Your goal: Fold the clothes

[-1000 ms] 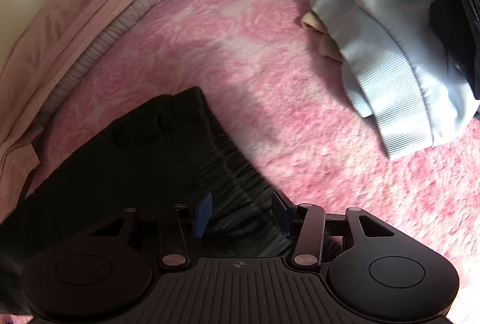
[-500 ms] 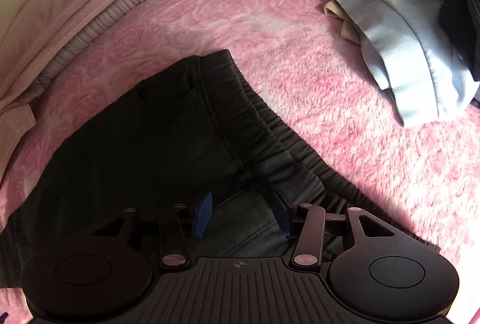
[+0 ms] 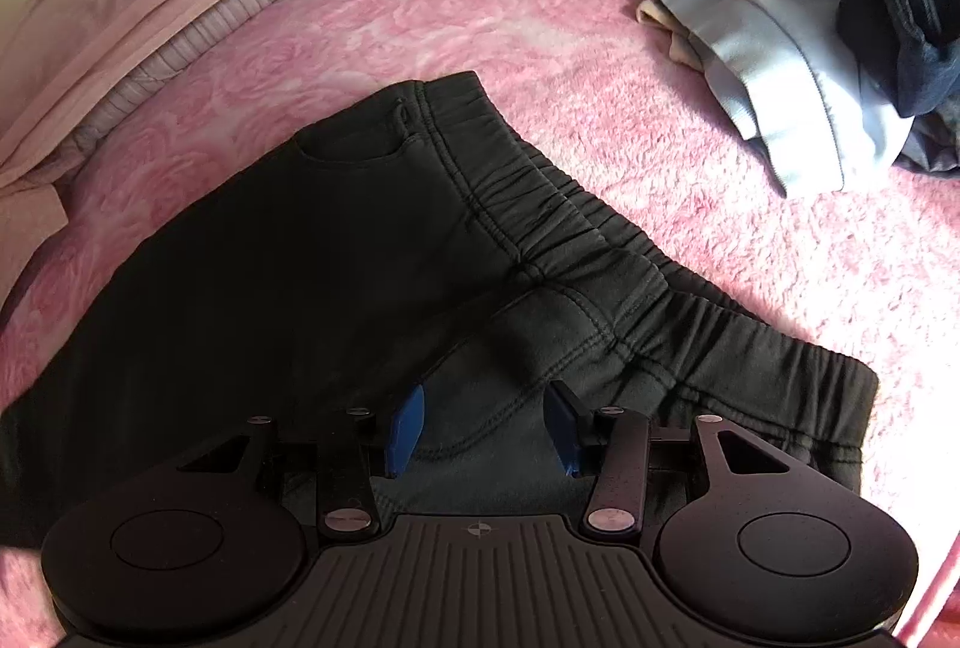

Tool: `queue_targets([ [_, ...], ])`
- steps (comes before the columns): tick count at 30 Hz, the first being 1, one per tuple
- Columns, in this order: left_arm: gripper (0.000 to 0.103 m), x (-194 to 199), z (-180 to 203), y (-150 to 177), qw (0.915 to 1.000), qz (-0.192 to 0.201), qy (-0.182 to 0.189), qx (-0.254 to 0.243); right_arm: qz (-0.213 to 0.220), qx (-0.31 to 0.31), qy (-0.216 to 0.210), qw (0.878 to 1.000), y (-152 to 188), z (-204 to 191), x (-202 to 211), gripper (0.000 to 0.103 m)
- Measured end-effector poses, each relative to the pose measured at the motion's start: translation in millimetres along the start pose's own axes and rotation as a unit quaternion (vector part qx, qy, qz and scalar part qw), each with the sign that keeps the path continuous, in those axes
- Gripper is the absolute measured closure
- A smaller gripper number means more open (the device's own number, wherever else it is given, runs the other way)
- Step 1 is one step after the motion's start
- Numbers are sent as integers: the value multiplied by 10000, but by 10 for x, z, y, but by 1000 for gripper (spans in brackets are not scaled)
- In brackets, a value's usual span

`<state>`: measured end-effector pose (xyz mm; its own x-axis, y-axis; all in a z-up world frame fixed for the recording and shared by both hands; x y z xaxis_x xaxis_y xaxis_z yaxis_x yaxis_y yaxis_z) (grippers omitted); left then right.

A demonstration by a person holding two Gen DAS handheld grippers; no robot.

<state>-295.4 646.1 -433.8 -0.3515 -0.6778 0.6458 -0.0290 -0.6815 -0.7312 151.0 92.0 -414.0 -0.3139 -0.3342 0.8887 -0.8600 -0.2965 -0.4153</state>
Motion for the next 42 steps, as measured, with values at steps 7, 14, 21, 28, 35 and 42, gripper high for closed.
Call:
queue_targets([
  [7, 81, -110, -450, 463, 9956, -763, -431, 336, -70, 91, 58, 9999, 121, 17, -20, 55],
  [14, 83, 510, -174, 625, 9938, -1019, -272, 359, 35, 570, 50, 9984, 0, 177, 46, 55],
  [21, 83, 1285, 572, 1262, 9852, -1636, 379, 346, 82, 819, -421, 9957, -306, 567, 19, 55],
  [28, 83, 2174, 1548, 2304, 9674, -2344, 737, 609, -428, 823, -1880, 9778, -704, 815, -270, 55],
  [35, 83, 2577, 2312, 2990, 9624, -2550, 643, 682, -1355, 1381, -2897, 9374, -824, 841, -690, 55],
  [42, 83, 2593, 2468, 3082, 9626, -2546, 442, 812, -1432, 1366, -3695, 9079, -1046, 680, -879, 55],
])
Point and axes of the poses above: each gripper's, at about its wrist camera, not at the fingertips, and x roughly against the way its jaws point, z to its right, y to its underside, the point moved 10 cm from there along -x, roughly the way its jaws point, and after that the axes turned 2 degrees about -y, right-handed, at the moved point
